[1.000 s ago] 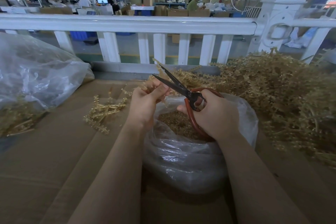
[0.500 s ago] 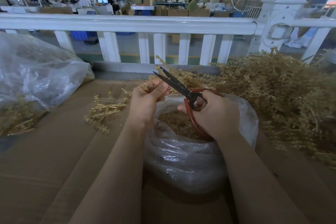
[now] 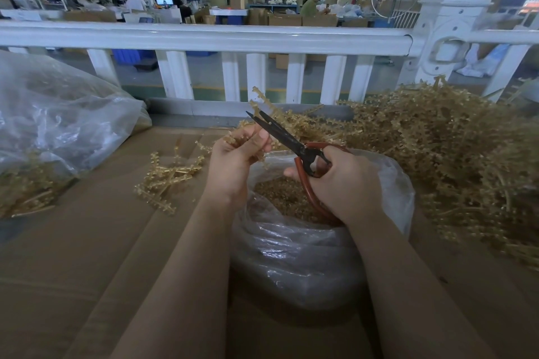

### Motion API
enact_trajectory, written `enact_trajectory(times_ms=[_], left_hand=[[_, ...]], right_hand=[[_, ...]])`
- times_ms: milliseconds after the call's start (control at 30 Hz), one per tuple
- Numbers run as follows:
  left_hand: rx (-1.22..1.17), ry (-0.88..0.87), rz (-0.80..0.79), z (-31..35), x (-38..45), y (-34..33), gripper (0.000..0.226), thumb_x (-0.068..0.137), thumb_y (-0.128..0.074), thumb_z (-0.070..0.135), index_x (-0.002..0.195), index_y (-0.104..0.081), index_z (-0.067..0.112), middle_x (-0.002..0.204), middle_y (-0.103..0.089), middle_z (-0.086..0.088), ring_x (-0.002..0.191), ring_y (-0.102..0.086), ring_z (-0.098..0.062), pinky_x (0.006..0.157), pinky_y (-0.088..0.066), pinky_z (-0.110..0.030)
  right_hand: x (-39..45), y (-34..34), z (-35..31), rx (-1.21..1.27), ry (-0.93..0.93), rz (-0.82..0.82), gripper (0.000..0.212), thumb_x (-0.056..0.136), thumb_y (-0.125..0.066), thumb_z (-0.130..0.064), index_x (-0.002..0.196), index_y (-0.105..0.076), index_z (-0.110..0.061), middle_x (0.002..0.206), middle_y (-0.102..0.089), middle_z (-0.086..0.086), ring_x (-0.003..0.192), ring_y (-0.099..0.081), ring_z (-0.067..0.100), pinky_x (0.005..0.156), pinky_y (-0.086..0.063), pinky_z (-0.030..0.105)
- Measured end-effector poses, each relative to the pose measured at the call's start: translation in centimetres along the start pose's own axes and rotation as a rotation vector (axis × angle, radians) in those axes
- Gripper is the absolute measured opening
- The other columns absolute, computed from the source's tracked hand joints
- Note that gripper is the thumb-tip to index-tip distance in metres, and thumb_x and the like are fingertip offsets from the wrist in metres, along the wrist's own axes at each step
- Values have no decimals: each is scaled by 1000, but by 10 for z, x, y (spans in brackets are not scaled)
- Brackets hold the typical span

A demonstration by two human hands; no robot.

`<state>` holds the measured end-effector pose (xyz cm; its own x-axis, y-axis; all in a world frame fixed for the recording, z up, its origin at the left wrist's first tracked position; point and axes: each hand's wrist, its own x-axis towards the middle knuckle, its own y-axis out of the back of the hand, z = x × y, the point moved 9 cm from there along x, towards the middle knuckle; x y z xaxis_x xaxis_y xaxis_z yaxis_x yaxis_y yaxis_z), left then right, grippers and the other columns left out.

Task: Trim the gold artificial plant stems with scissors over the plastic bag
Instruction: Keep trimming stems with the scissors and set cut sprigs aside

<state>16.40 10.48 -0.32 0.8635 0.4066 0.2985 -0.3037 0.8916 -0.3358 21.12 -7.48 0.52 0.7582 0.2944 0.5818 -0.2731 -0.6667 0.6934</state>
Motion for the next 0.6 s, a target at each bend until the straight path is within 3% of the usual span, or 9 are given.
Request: enact_trajectory(times_ms=[200, 333, 433, 600], left_hand=[[-14, 39, 22, -4, 0, 3, 19, 95, -59, 5, 77, -65, 10, 71, -60, -2, 69, -55, -13, 75, -44, -27], [-75, 124, 142, -14, 2, 16, 38, 96, -58, 4, 64, -70, 21, 68, -64, 1, 66, -59, -10, 70, -45, -25], [-137, 170, 218, -18, 2, 22, 33, 95, -57, 1, 69, -69, 17, 67, -65, -1, 62, -59, -10, 65, -47, -23], [-209, 226, 292, -25, 0, 28, 17, 96, -57, 6, 86, -68, 13, 72, -66, 0, 61, -59, -7, 58, -47, -19]], right_hand=[[-1, -1, -1, 23, 21, -26, 58, 72, -53, -85, 94, -70, -34, 69, -63, -17, 64, -56, 0, 57, -43, 14], [-2, -3, -5, -33, 62, -49, 57, 73, -48, -86, 81, -67, -33, 60, -57, -15, 56, -50, -3, 50, -32, 13], [-2, -6, -4, -32, 54, -96, 51, 73, -53, -83, 68, -56, -32, 55, -51, -14, 52, -47, -2, 47, -25, 14], [0, -13, 2, 3, 13, -141, 48, 79, -58, -74, 65, -58, -28, 55, -55, -11, 52, -54, 5, 49, -45, 24]])
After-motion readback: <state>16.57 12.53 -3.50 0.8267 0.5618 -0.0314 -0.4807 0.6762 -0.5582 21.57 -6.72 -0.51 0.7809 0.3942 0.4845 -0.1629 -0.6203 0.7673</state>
